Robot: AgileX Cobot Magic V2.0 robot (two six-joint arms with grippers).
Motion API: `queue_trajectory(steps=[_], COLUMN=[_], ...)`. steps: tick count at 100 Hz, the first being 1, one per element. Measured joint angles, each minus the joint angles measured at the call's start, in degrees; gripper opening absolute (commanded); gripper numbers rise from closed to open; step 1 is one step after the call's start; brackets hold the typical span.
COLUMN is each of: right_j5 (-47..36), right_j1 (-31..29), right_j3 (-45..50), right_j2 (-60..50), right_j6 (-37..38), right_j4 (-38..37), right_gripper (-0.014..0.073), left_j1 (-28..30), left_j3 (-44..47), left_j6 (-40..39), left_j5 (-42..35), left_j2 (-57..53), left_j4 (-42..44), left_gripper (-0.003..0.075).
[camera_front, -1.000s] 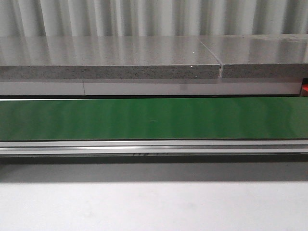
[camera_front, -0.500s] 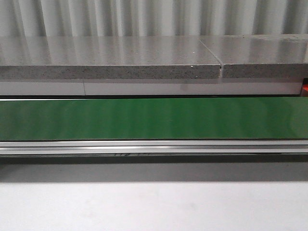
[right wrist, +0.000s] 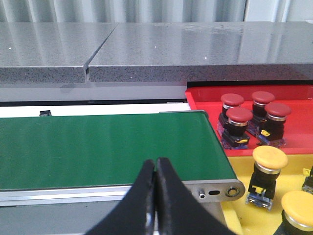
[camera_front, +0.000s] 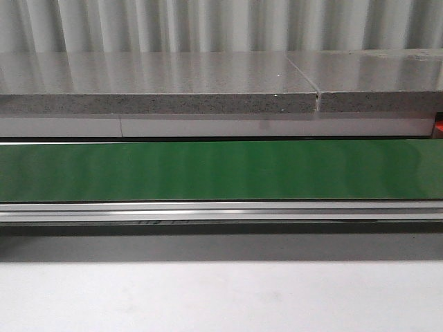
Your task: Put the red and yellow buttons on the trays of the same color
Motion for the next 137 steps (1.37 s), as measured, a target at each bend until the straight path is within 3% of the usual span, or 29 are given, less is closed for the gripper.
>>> queue_trajectory(steps=[40,137], right_j5=[0.16,0.14], right_j1=[0.0,0.0], right_j3=[0.0,0.0], right_j2=[0.0,-0.12], right_j6=[-0.15,-0.15], right_j4=[0.0,0.1], right_gripper=[-0.006,-0.006], left_j1=[0.09,-0.13], left_j3=[17.86,17.86], left_j6=[-0.32,-0.32], left_j5=[-4.48,-6.08], left_j2=[-15.88,-16.32], left_j4=[0.0,0.0], left_gripper=[-0.002,-0.002])
